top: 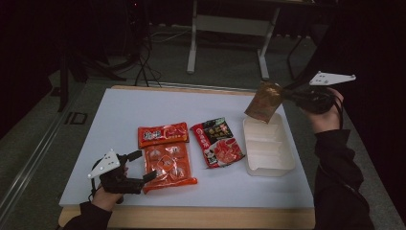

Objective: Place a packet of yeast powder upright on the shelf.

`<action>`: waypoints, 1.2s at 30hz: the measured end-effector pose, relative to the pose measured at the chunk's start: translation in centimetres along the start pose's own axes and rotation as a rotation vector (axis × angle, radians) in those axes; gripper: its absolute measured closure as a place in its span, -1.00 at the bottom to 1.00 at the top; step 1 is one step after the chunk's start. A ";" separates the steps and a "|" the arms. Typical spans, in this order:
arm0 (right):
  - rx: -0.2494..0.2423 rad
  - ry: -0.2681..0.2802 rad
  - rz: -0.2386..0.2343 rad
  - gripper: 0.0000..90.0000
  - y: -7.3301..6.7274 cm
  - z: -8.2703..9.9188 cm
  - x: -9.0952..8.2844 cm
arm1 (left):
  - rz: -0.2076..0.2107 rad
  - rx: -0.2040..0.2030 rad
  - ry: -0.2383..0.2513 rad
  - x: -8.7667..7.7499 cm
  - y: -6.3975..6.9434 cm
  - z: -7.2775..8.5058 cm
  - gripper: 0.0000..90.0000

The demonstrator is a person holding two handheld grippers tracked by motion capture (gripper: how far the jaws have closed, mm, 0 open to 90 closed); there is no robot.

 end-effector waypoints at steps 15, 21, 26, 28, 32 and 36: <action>-0.027 -0.043 0.059 0.98 1.3 1.9 2.5 | -0.001 -0.003 0.000 0.1 0.0 0.0 -0.87; -0.006 -0.069 0.038 0.98 1.3 2.7 3.7 | -0.004 -0.013 -0.001 0.0 -0.2 0.2 -0.87; 0.015 -0.112 0.042 0.97 1.6 3.5 4.5 | -0.001 -0.015 -0.003 0.1 -0.2 0.3 -0.87; 0.030 -0.113 0.037 0.97 1.8 3.9 4.8 | 0.001 -0.016 -0.002 0.2 -0.1 0.3 -0.87; 0.079 -0.143 0.043 0.96 2.1 5.1 5.6 | 0.003 -0.011 -0.002 0.2 -0.1 0.2 -0.87; 0.118 -0.133 0.052 0.92 2.2 5.3 5.4 | 0.001 -0.020 0.000 0.3 -0.2 0.4 -0.87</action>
Point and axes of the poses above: each handheld gripper's, and its own axes: x roughly forward along the jaws, z roughly out of its underside, y roughly to its right, the point moved 1 cm from there along x, roughly forward along the jaws, and after that the axes turned 10 degrees about x, right-handed, at the moved point
